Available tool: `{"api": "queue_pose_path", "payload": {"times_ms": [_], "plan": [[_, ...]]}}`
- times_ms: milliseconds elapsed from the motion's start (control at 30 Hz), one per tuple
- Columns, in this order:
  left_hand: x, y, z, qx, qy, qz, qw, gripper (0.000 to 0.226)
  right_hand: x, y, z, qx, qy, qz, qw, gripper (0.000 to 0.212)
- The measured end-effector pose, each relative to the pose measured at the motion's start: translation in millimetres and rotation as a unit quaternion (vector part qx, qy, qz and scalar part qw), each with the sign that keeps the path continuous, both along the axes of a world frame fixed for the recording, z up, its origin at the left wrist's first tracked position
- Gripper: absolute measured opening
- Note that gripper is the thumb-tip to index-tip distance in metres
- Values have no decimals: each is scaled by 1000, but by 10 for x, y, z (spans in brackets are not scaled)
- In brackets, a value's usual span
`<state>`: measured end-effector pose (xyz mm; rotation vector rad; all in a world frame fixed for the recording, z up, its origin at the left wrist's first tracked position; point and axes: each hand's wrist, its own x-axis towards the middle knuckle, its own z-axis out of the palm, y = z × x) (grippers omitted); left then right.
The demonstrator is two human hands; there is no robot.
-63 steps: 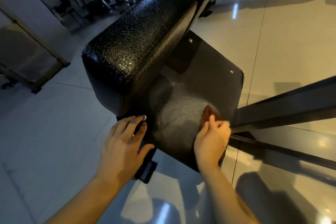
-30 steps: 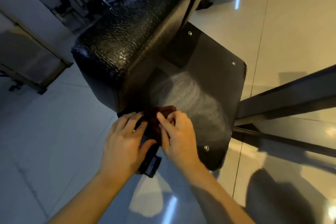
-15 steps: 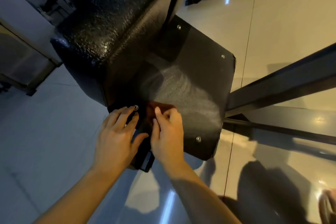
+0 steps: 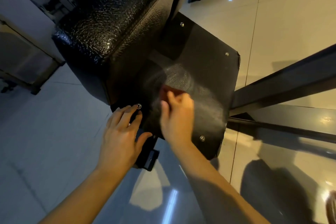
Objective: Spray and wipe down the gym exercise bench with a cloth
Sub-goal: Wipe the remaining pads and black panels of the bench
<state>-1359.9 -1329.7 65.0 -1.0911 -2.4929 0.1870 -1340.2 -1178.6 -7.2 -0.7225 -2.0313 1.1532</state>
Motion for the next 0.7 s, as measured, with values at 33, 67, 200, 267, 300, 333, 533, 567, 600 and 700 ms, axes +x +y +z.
{"api": "queue_pose_path", "payload": {"times_ms": [33, 67, 200, 267, 300, 333, 533, 567, 600, 700], "plan": [[7, -8, 1, -3, 0, 1, 1000, 59, -100, -9, 84, 28, 25, 45, 998, 37], [7, -15, 2, -3, 0, 1, 1000, 59, -158, 39, 104, 57, 44, 70, 995, 38], [-16, -16, -4, 9, 6, -16, 1000, 62, -4, 498, -311, 64, 25, -15, 998, 34], [-19, -5, -7, 21, 9, -17, 1000, 63, 210, 701, -605, 21, -36, -97, 994, 32], [-15, 2, -10, 25, 8, -16, 1000, 63, 319, 729, -684, -3, -63, -124, 990, 32], [-7, 8, -17, 27, 6, -15, 999, 63, 403, 676, -715, -36, -93, -141, 985, 33], [-18, -3, 7, 9, -4, 0, 1000, 61, 202, -184, 28, 94, 26, 56, 994, 23], [-15, -3, 10, 4, -5, 1, 1000, 60, 40, -79, 91, 133, 39, 82, 987, 23], [-11, -1, 10, 3, -4, -2, 1000, 59, -117, 81, 114, 148, 41, 77, 985, 25], [8, -4, 5, 14, -3, -12, 1000, 61, -353, 708, -36, 61, -53, -23, 996, 32]]}}
